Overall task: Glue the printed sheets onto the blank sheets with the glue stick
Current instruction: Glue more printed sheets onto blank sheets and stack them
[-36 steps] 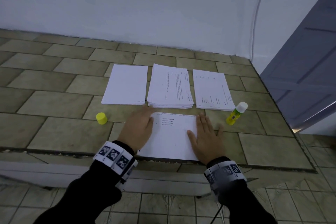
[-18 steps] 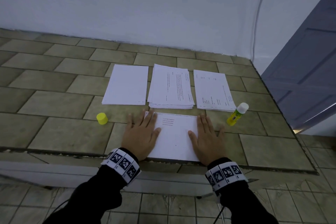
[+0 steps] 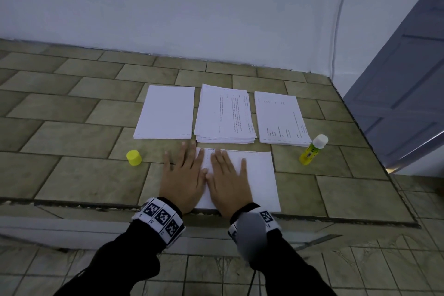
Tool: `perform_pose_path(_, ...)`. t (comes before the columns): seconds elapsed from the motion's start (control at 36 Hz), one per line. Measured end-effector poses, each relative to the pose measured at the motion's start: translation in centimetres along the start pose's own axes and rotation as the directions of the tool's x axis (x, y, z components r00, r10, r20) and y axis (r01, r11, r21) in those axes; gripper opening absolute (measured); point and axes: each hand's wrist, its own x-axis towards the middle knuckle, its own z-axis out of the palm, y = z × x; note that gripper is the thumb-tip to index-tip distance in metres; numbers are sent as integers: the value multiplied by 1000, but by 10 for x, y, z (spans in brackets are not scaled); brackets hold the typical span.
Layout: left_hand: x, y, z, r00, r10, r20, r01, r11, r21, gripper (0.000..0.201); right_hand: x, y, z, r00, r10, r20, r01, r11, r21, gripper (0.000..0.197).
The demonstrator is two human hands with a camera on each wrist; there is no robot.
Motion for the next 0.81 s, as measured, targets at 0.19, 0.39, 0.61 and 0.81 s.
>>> perform_pose_path(0.19,1,-2,-4,999,-22,31,22,1000,-17,62,-12,50,-9,991,131,-2,-131,990,-60,92)
perform_pose_path(0.39,1,-13,-8,998,3,57,1,997,-75,68,-31,102,-21,974,224,-21,-224,967,-124,87)
perform_pose_path(0.61,0,-15,-7,998,5,67,0,997,-73,74,-25,77,-27,981,182,-65,-192,949,-251,62)
perform_pose_path(0.81,-1,-15,-8,997,9,74,-5,998,-61,73,-6,13,-15,997,-46,55,47,999,-5,93)
